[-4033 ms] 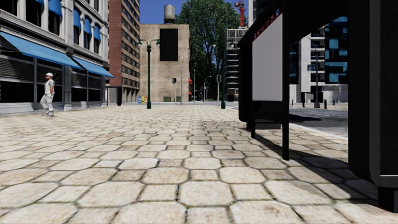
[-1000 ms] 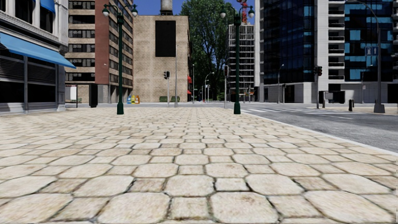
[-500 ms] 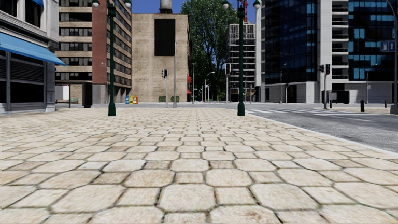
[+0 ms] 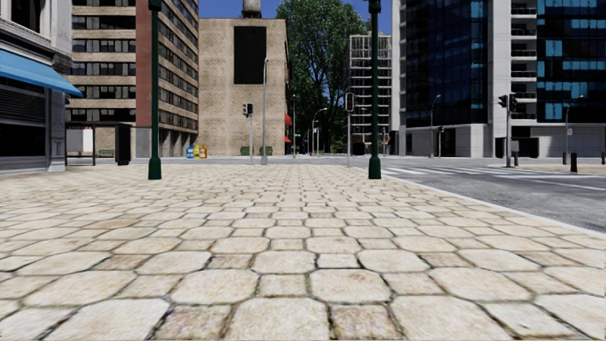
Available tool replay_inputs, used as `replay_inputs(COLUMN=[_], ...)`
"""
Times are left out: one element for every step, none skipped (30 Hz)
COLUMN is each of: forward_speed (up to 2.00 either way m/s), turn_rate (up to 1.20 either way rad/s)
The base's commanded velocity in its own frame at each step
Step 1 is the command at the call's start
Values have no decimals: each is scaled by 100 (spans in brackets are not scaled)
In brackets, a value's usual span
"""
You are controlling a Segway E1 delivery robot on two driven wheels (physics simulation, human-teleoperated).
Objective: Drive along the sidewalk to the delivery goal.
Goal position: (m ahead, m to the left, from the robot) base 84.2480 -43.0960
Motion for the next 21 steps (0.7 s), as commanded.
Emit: replay_inputs(forward_speed=[200,200,200,200,200,200,200,200,200,200,200,200,200,200,200,200,200,200,200,200,200], turn_rate=[0,0,0,0,0,0,0,0,0,0,0,0,0,0,0,0,0,0,0,0,0])
